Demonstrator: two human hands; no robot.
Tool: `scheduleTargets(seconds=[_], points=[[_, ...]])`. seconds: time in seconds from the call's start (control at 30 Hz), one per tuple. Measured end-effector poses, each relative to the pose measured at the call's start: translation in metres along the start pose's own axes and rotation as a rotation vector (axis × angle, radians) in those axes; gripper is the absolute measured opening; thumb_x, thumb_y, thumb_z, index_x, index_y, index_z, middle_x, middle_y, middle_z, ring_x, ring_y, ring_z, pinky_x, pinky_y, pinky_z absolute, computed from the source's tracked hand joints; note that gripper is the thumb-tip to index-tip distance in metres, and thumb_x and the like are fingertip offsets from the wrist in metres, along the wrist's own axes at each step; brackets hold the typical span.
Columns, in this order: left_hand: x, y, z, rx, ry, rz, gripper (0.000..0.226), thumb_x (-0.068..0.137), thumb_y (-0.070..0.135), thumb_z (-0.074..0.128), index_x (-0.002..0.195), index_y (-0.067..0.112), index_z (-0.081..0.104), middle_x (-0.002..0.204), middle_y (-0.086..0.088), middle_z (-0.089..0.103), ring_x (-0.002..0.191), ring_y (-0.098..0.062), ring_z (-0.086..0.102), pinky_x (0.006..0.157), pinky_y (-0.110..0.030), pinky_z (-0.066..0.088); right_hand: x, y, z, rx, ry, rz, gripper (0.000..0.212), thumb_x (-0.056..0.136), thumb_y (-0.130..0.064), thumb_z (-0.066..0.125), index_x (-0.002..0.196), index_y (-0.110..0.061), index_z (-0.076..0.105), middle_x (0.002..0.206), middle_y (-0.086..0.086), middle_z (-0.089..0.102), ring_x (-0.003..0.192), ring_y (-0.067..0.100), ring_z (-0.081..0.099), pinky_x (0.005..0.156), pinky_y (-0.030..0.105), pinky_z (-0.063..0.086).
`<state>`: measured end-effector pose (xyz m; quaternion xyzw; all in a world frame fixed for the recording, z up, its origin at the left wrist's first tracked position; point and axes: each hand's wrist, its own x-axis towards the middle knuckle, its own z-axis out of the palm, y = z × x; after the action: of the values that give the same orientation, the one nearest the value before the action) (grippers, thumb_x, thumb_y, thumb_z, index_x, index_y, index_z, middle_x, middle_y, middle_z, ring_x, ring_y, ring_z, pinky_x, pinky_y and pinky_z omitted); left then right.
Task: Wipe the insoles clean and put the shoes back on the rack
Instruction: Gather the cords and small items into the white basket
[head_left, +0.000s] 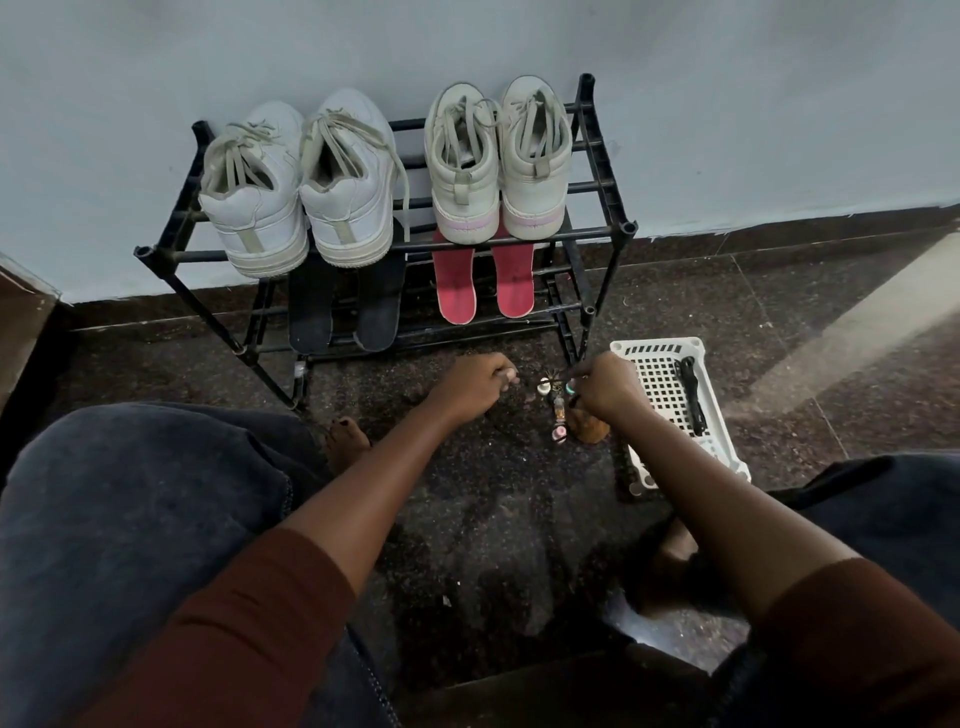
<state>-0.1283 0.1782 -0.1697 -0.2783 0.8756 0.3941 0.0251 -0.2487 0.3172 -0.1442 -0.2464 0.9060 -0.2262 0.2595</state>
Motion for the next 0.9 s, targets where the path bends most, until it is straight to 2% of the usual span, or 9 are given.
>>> scheduleTargets(seconds=[0.07,0.13,0.2,0.27,0.37,0.5,0.63,0.77,0.9], points=[[0.001,0.005,0.003,0.041,-0.008,0.031,0.019,0.098,0.021,0.049,0.1,0.013,0.066,0.091,-0.003,0.066,0.079,-0.015,0.058,0.063,-0.025,0.037,-0.002,-0.013,0.007,0.212,-0.114,-0.008,0.019,0.088,-0.008,0.058,0.102,-0.015,0.069,0.068,0.011,0.068,0.054,0.015,0.064,0.054,0.024,0.05],[0.002,0.009,0.004,0.061,0.007,0.049,0.019,0.096,0.021,0.051,0.101,0.012,0.066,0.095,-0.007,0.068,0.086,-0.02,0.06,0.067,-0.026,0.036,-0.003,-0.024,0.017,0.378,-0.187,0.015,0.013,0.088,-0.008,0.059,0.096,-0.012,0.069,0.052,0.005,0.059,0.034,0.006,0.052,0.042,0.02,0.045],[0.0,0.01,0.002,0.054,0.02,0.056,0.019,0.096,0.02,0.051,0.102,0.011,0.066,0.098,-0.006,0.068,0.09,-0.021,0.06,0.069,-0.025,0.035,-0.004,-0.027,0.024,0.473,-0.188,0.056,0.01,0.088,-0.006,0.06,0.081,-0.005,0.068,0.05,0.005,0.055,0.032,0.006,0.048,0.037,0.018,0.041],[-0.001,0.008,0.002,0.06,0.01,0.049,0.02,0.096,0.022,0.05,0.101,0.012,0.066,0.1,-0.007,0.068,0.092,-0.022,0.059,0.07,-0.026,0.037,-0.003,-0.025,0.028,0.474,-0.153,0.087,0.021,0.088,-0.005,0.059,0.067,-0.008,0.062,0.049,0.007,0.054,0.031,0.007,0.048,0.037,0.018,0.041],[-0.002,0.001,0.004,0.148,-0.041,0.035,0.023,0.098,0.023,0.046,0.101,0.01,0.064,0.107,-0.01,0.067,0.098,-0.024,0.058,0.078,-0.027,0.039,-0.002,-0.017,0.027,0.331,-0.1,0.079,0.027,0.087,-0.006,0.057,0.06,-0.013,0.058,0.051,0.008,0.058,0.039,0.013,0.054,0.048,0.024,0.047],[-0.003,-0.005,0.002,0.117,-0.05,0.021,0.026,0.099,0.018,0.039,0.102,0.008,0.062,0.11,-0.009,0.065,0.102,-0.022,0.056,0.078,-0.022,0.034,0.002,-0.008,0.023,0.187,-0.025,0.05,0.027,0.086,-0.007,0.057,0.061,-0.016,0.058,0.067,0.013,0.064,0.06,0.024,0.063,0.063,0.031,0.054],[-0.001,-0.006,-0.004,0.129,-0.028,0.029,0.026,0.098,0.019,0.04,0.106,0.005,0.06,0.105,-0.004,0.059,0.093,-0.016,0.05,0.077,-0.026,0.035,0.003,0.0,0.023,0.179,0.023,0.081,0.014,0.086,-0.01,0.06,0.074,-0.015,0.066,0.07,0.009,0.063,0.053,0.018,0.059,0.059,0.021,0.045],[-0.002,-0.006,-0.006,0.122,-0.021,0.031,0.023,0.097,0.019,0.042,0.102,0.004,0.059,0.098,-0.002,0.057,0.086,-0.014,0.049,0.071,-0.029,0.035,0.007,0.002,0.019,0.181,0.064,0.086,0.011,0.086,-0.008,0.06,0.081,-0.012,0.068,0.083,0.011,0.066,0.072,0.022,0.062,0.065,0.021,0.042],[-0.002,-0.009,-0.017,0.088,0.046,0.009,0.017,0.093,0.018,0.044,0.091,0.008,0.058,0.09,-0.005,0.058,0.083,-0.018,0.05,0.066,-0.03,0.033,0.012,0.011,0.009,0.185,0.146,0.125,0.014,0.086,-0.004,0.056,0.085,-0.004,0.07,0.086,0.018,0.069,0.083,0.028,0.066,0.073,0.027,0.05]])
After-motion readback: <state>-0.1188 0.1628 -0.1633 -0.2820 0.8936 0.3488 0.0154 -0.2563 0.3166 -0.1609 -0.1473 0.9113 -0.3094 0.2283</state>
